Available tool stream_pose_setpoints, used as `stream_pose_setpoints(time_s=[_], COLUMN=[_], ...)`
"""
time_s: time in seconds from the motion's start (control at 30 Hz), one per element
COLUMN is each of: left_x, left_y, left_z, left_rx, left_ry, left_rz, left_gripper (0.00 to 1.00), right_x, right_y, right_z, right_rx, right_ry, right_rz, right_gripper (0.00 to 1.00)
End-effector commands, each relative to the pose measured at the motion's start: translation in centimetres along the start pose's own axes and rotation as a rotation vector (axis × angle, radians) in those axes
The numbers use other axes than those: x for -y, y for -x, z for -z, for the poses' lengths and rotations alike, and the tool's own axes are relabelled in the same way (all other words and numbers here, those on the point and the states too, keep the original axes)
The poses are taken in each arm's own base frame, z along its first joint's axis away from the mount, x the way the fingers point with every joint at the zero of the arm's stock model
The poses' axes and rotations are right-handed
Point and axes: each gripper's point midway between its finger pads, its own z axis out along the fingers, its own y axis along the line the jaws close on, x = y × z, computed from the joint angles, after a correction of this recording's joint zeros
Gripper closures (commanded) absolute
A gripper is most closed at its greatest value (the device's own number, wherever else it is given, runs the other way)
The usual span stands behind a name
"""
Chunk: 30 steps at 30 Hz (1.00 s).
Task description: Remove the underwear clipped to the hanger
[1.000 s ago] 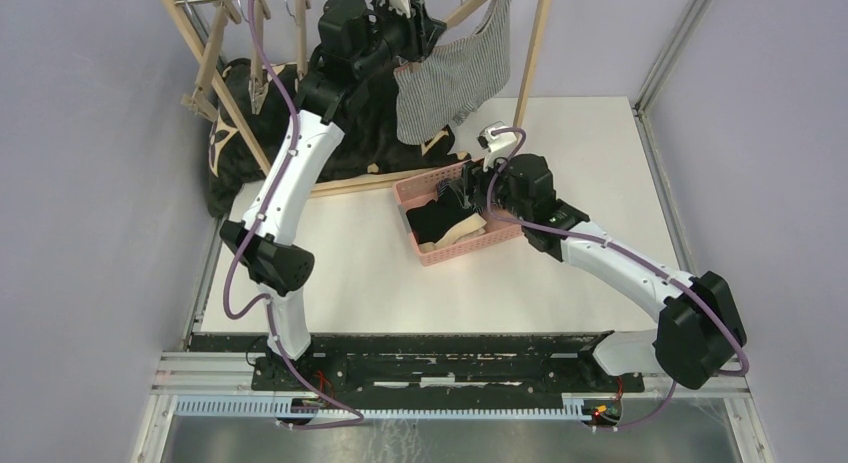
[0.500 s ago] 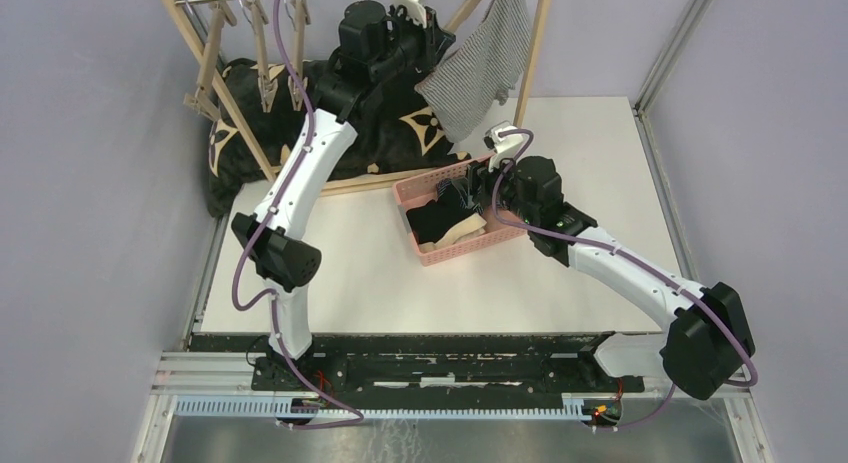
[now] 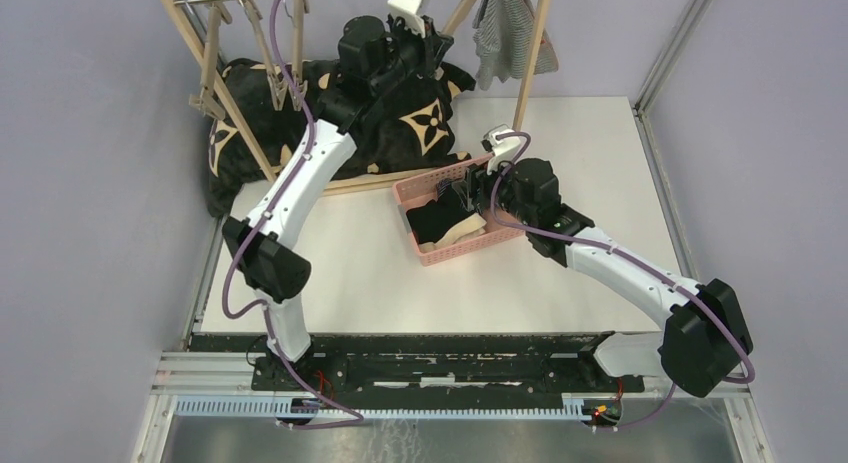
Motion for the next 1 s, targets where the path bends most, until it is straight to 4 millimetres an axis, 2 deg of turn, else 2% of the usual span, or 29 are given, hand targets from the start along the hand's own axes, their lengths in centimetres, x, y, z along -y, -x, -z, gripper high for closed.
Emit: stream_pose_setpoints(time_s=[0.0,0.2,0.37,0.53,0.57,0.77,0.9,0.97], left_x=[-0.2,-0.3,0.0,0.4,0.4,0.6,1.1,1.5], left_y=[6.7,8.8,9.6,9.2,8.4,7.1,6.3,6.6], left_z=[3.8,6.4,8.8,11.0,11.3,13.7,15.8,17.8], left_rx=[0.221,0.315,0.367,0.403,0.397,0.383,0.367,0.384], left_ry=[0.051,0.086,0.093,0.093,0.098,0.102,0.098,0.097], left_rz=[-0.056,-0.067,-0.079,-0.083,-0.082,-0.078,-0.08,-0.082], left_gripper=[0.97,0.97,0.97,0.97,0.97,0.97,0.97,0.97], right_x=[0.0,-0.2,-0.4,-0.6,-0.6,-0.6,-0.3,-0.1], right_y=[1.6,1.3,1.1,1.1,1.2,1.3,2.2,3.2], right_z=[0.4,0.6,0.5,0.5,0.5,0.5,0.8,1.1], right_rx=[0.062,0.047,0.042,0.045,0.046,0.048,0.058,0.075], right_ry=[-0.002,0.011,0.023,0.032,0.032,0.029,0.012,0.001], right_rz=[0.021,0.02,0.013,0.008,0.007,0.007,0.031,0.037], right_gripper=[0.36,0.36,0.36,0.37,0.37,0.37,0.36,0.36])
